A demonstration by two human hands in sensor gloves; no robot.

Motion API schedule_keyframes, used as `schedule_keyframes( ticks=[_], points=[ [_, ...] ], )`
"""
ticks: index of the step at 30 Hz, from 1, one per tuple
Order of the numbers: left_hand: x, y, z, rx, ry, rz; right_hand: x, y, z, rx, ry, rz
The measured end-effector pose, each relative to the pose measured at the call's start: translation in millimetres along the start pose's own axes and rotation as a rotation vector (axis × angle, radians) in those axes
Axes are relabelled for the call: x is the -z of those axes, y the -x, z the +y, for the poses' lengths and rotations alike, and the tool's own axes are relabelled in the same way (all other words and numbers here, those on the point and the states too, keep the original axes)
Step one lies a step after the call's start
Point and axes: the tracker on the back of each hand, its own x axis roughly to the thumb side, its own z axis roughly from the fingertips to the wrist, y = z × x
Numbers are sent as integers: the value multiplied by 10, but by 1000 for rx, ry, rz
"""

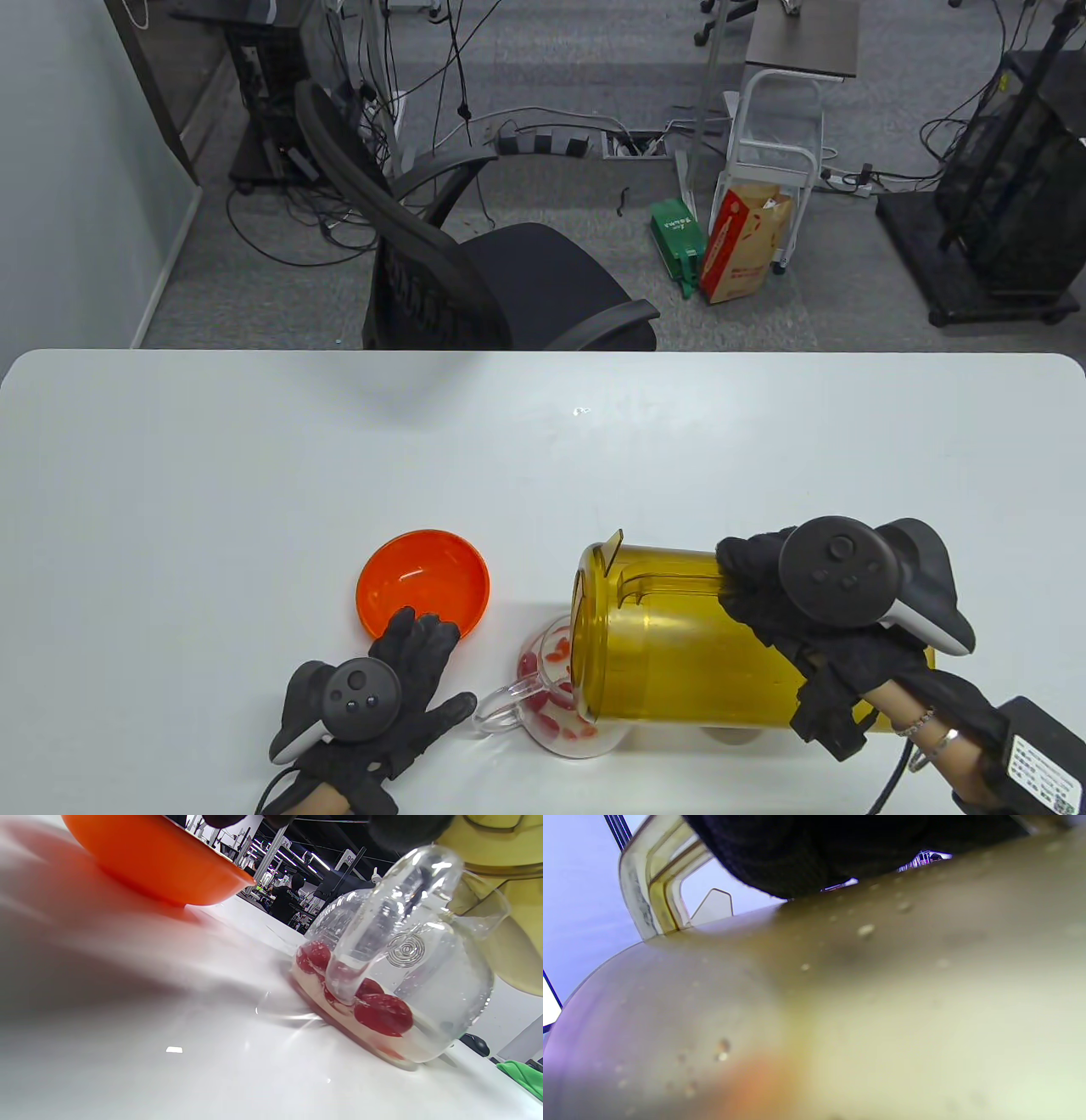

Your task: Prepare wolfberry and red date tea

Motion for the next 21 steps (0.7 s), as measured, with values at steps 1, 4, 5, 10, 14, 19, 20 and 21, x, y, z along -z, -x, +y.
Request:
schedule_keyframes(
  ticks=[1,4,5,10,14,19,20,21],
  points=[
    [0,0,0,0,0,0,0,0,0,0,0,0],
    [0,0,1,-1,0,0,0,-1,-1,0,-1,1],
    [0,-1,1,-1,-1,0,0,-2,-1,-1,-1,1],
    [0,-1,0,-1,2,0,0,-4,-1,-1,-1,1],
    [0,0,2,-1,-1,0,-2,-3,-4,0,-3,4],
    [0,-2,0,0,1,1,-3,-5,-5,-1,-3,3],
    [0,-2,0,0,1,1,-3,-6,-5,-1,-3,3],
    [-1,-1,0,0,0,1,-3,-6,-5,-1,-4,3]
  ],
)
